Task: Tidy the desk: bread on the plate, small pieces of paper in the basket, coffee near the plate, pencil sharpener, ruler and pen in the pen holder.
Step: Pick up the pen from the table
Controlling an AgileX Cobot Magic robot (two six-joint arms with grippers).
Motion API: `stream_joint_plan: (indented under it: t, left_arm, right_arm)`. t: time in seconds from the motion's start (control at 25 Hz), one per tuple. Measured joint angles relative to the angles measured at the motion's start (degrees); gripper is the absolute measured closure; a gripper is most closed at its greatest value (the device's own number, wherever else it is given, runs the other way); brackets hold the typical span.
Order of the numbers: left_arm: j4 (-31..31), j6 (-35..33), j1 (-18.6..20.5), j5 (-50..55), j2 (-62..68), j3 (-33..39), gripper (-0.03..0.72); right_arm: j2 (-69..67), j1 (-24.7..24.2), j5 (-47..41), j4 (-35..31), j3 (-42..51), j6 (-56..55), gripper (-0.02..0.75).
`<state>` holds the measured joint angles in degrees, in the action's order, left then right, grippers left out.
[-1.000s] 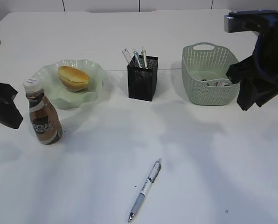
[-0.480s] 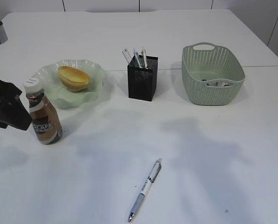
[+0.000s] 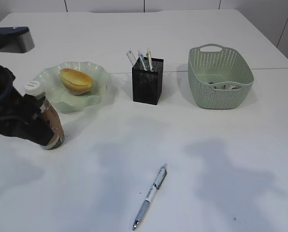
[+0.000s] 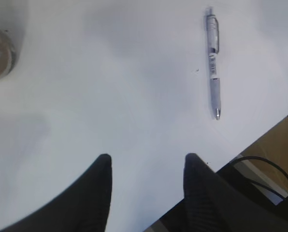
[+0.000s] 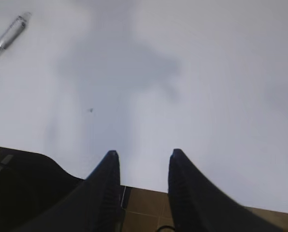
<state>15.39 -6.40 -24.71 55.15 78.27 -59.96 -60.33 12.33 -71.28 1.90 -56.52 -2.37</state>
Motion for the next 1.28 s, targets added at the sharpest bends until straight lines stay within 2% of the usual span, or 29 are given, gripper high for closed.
stream_joint_plan:
  t: [0.2, 0.6, 0.96, 1.28]
  left_arm:
    - [0.14, 0.48, -4.39, -1.56, 0.0, -0.28, 0.348]
    - [0.29, 4.83, -9.27, 3.64, 9.09, -11.42, 0.346]
    - [-3.27, 9.07, -15.94, 4.2, 19.2, -15.4, 0.346]
    - [-5.04, 13.4, -18.13, 4.29, 25.92, -19.73, 0.345]
  right_arm:
    - [0.0, 0.0, 0.78, 2.03, 1.36, -2.29, 0.457]
    - [0.13, 0.0, 1.57, 2.26, 1.36, -2.95, 0.456]
    - [0.13, 0.0, 1.68, 4.04, 1.36, -3.32, 0.457]
    - [0.13, 0.0, 1.71, 4.23, 1.36, -3.91, 0.457]
